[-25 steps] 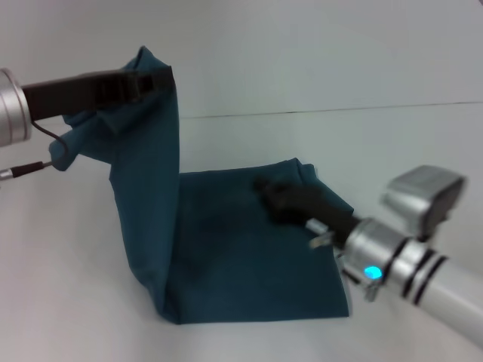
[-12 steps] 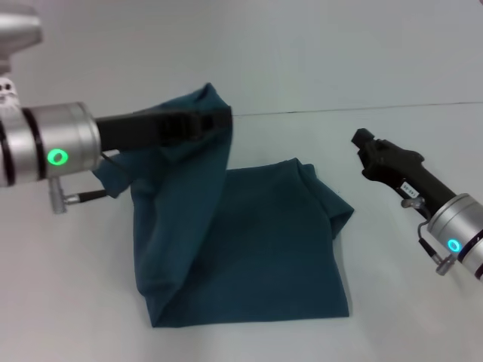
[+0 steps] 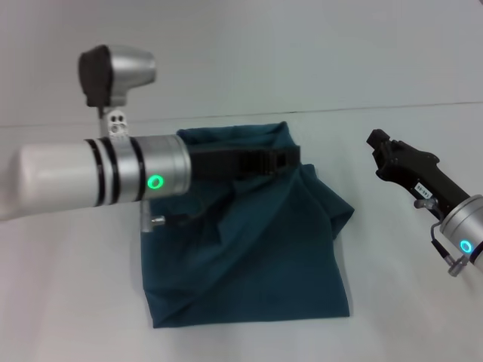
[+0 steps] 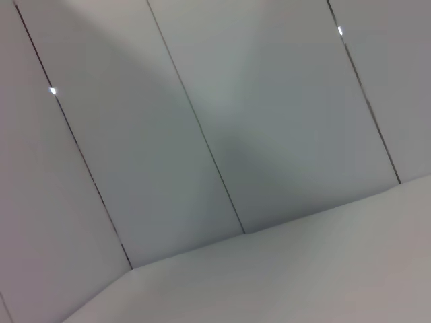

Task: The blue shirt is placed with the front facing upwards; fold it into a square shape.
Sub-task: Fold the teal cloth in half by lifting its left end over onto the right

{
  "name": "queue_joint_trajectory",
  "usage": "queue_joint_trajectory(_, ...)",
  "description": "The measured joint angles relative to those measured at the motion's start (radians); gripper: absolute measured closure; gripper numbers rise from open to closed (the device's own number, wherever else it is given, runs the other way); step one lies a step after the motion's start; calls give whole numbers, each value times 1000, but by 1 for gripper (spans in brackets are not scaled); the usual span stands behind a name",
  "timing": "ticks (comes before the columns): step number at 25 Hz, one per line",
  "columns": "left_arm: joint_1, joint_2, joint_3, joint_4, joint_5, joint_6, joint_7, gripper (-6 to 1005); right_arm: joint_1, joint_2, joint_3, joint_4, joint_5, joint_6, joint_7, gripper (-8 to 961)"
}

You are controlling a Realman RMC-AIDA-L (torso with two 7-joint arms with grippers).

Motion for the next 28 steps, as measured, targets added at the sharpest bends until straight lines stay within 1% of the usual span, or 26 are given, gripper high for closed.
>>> queue_joint_trajectory(2, -27, -1, 15, -49, -12, -21, 18, 981, -2, -1, 0, 0, 1, 3, 0, 927)
queue_joint_trajectory(5, -48, -2, 51, -91, -35, -51, 33, 980, -5, -1, 1, -3, 10, 5, 0, 927)
queue_joint_trajectory(9, -57, -3, 116, -120, -77, -115, 50, 979, -8, -1, 2, -21, 45, 8, -1, 927)
queue_joint_trajectory(12, -63, -3, 144, -148, -114, -150, 66, 978, -9, -1, 3, -40, 70, 10, 0, 927)
queue_joint_trajectory(23, -83, -3, 205, -203, -168, -178, 85, 976, -4, -2, 2, -65, 105, 16, 12, 927)
queue_joint_trajectory(27, -93, -3, 260, -217, -208, -215, 87, 975, 1, -2, 1, -66, 105, 19, 12, 927)
queue_joint_trajectory(28, -98, -3, 286, -221, -227, -230, 94, 974, 2, -2, 0, -66, 105, 21, 11, 927)
